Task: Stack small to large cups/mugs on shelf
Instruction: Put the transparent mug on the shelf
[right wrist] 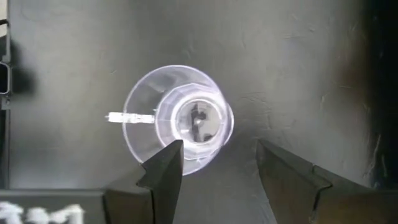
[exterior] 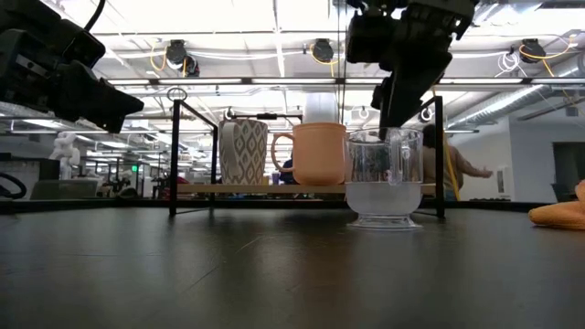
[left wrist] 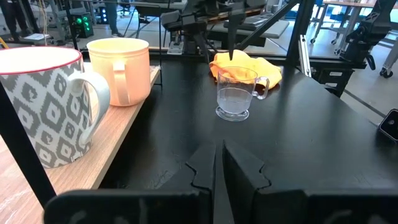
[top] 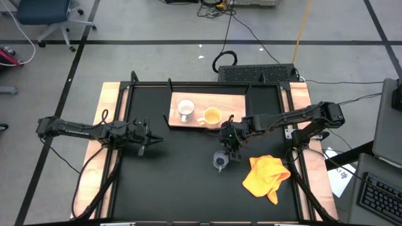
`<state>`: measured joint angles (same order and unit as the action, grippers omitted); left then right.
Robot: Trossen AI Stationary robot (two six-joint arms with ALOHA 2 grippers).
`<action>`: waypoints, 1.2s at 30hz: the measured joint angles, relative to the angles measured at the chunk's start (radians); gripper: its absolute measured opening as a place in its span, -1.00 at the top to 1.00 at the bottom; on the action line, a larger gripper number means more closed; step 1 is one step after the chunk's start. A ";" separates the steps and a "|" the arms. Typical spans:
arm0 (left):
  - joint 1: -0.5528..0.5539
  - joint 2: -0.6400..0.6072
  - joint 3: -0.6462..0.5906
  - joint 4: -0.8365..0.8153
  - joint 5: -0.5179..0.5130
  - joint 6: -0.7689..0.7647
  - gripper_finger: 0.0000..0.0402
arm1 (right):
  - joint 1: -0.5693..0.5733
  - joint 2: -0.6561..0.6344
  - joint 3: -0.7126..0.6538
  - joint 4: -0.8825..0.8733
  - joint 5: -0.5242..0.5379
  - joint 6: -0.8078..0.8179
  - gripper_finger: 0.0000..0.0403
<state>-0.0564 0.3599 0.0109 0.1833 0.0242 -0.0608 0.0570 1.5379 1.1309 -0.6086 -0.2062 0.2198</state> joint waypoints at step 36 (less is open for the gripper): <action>0.000 0.001 0.000 -0.030 0.000 -0.017 0.84 | -0.031 0.126 0.000 0.055 0.000 -0.004 0.04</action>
<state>-0.0566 0.3607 0.0108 0.1531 0.0246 -0.0780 0.0257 1.6642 1.1313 -0.5532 -0.2063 0.2163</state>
